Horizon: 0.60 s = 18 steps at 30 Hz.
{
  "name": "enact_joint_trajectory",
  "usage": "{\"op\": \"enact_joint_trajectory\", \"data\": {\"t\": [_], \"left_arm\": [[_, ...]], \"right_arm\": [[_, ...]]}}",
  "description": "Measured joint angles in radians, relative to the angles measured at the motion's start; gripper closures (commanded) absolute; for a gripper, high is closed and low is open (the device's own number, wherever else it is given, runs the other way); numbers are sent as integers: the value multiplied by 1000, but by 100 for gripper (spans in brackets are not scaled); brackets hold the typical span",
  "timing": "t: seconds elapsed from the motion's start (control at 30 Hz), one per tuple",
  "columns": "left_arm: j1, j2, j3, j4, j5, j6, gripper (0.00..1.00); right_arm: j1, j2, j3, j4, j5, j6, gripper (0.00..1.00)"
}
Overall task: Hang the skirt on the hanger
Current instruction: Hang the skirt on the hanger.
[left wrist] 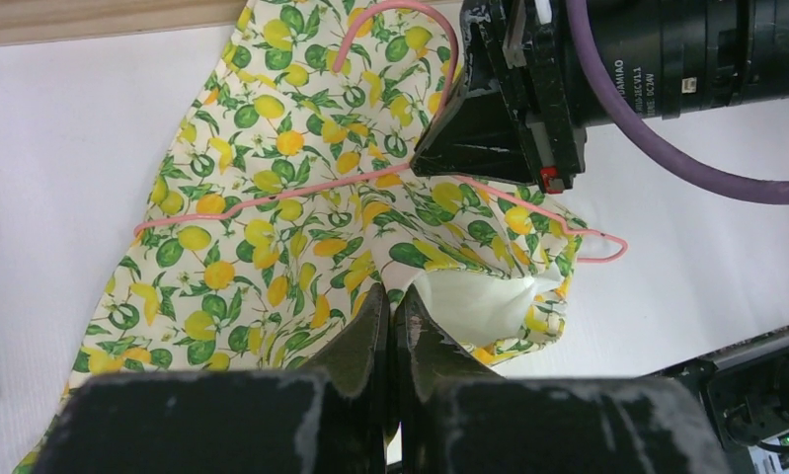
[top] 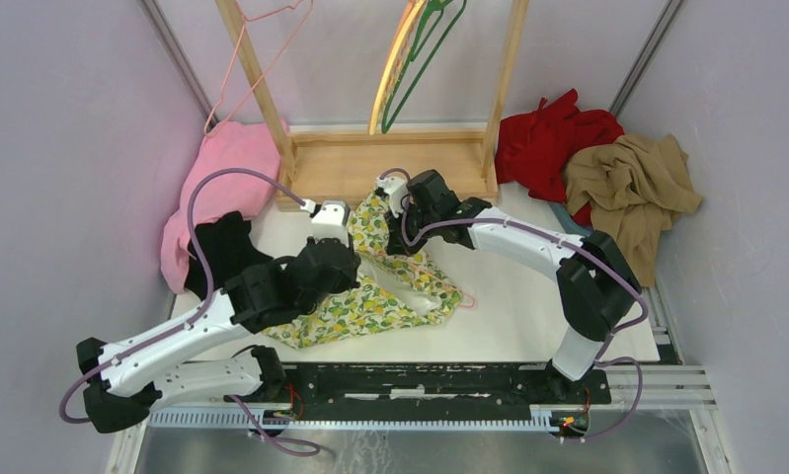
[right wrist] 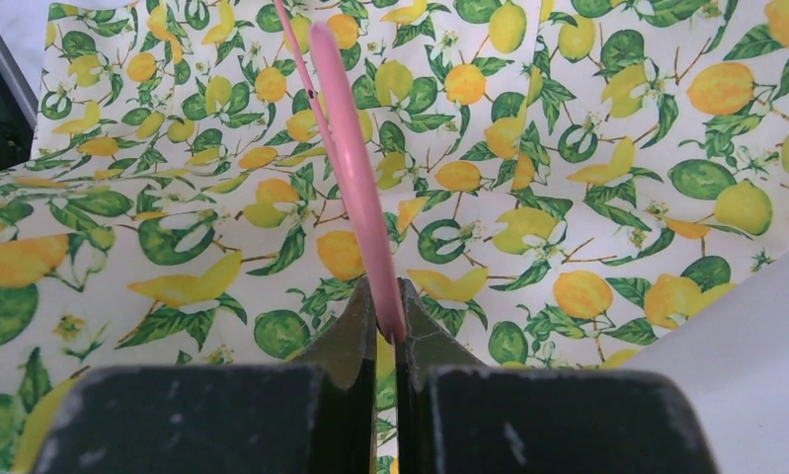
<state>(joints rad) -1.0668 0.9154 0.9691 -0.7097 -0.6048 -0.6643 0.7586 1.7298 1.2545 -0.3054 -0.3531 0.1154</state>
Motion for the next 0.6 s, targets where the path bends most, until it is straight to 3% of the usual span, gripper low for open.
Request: {"op": "enact_joint_trajectory", "data": {"t": [0.23, 0.4, 0.6], "left_arm": [[1, 33, -2, 30, 137, 20, 90], [-8, 69, -89, 138, 319, 29, 88], [-57, 65, -163, 180, 439, 28, 83]], "right_arm": [[11, 3, 8, -9, 0, 10, 99], [54, -5, 7, -11, 14, 34, 99], [123, -22, -27, -1, 24, 76, 99]]}}
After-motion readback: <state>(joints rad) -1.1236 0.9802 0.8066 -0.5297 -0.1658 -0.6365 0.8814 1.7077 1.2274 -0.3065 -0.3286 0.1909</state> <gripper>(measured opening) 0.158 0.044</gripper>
